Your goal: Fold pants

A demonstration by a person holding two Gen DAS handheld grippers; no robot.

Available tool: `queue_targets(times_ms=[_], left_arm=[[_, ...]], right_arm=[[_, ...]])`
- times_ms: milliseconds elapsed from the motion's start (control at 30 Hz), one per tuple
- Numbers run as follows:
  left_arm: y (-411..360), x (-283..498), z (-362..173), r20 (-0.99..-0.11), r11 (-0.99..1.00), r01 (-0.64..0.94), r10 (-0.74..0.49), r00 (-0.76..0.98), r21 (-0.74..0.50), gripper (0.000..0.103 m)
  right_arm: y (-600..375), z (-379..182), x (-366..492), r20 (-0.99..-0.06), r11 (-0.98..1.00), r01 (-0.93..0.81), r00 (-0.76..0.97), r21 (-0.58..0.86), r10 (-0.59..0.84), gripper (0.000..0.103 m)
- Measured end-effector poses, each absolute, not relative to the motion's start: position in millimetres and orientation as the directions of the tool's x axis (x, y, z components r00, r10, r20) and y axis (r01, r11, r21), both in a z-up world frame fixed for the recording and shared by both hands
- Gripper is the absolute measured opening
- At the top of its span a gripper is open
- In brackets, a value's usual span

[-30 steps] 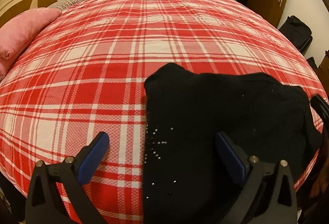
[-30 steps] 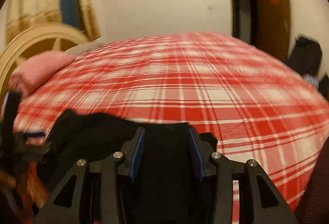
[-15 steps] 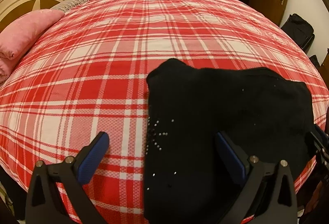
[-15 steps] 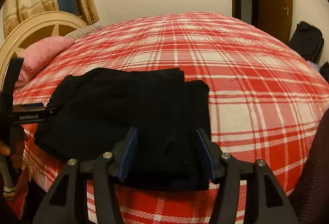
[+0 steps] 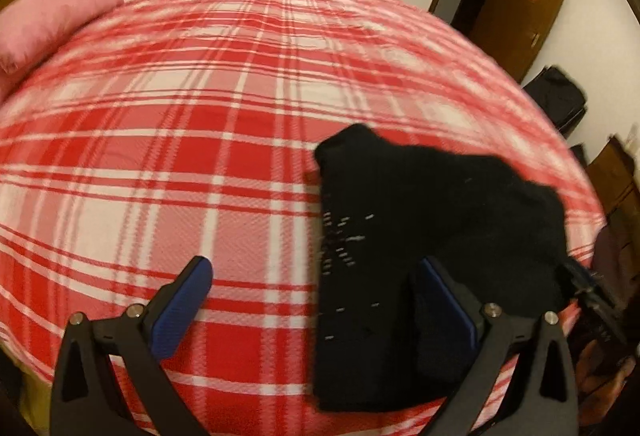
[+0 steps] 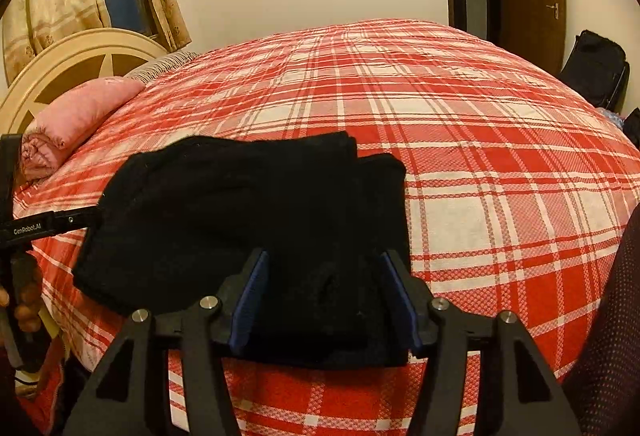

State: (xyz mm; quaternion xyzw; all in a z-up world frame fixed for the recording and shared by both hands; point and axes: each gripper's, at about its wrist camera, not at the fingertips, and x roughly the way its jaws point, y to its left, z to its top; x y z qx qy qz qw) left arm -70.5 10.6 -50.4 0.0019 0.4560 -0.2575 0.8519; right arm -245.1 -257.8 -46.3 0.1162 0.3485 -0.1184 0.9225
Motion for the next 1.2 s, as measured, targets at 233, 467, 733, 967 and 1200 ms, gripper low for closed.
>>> queue_targets(times_ms=[233, 467, 733, 967, 1200], left_arm=[[-14.3, -72.5, -61.0, -0.782, 0.833, 0.473, -0.489, 0.386, -0.288, 0.103], [-24.4, -83.5, -65.1, -0.787, 0.849, 0.489, -0.437, 0.435, -0.201, 0.103], [-17.7, -83.5, -65.9, -0.777, 0.841, 0.492, -0.461, 0.430, -0.226, 0.103], [-17.0, -82.8, -66.6, -0.771, 0.840, 0.483, -0.472, 0.428, -0.246, 0.103], [-25.3, -83.8, -68.0, -0.789, 0.859, 0.472, -0.426, 0.442, -0.200, 0.103]], right_arm=[[-291.2, -25.4, -267.3, -0.569, 0.878, 0.381, 0.806, 0.290, -0.162, 0.059], [-307.9, -45.0, -264.4, -0.603, 0.817, 0.376, 0.796, 0.437, -0.043, 0.060], [-314.1, -62.7, -263.3, -0.627, 0.771, 0.404, 0.779, 0.492, -0.008, 0.060], [-315.8, -70.4, -255.5, -0.600, 0.718, 0.346, 0.790, 0.604, 0.124, 0.072], [-291.9, -64.7, -243.9, -0.685, 0.855, 0.343, 0.728, 0.389, 0.020, 0.074]])
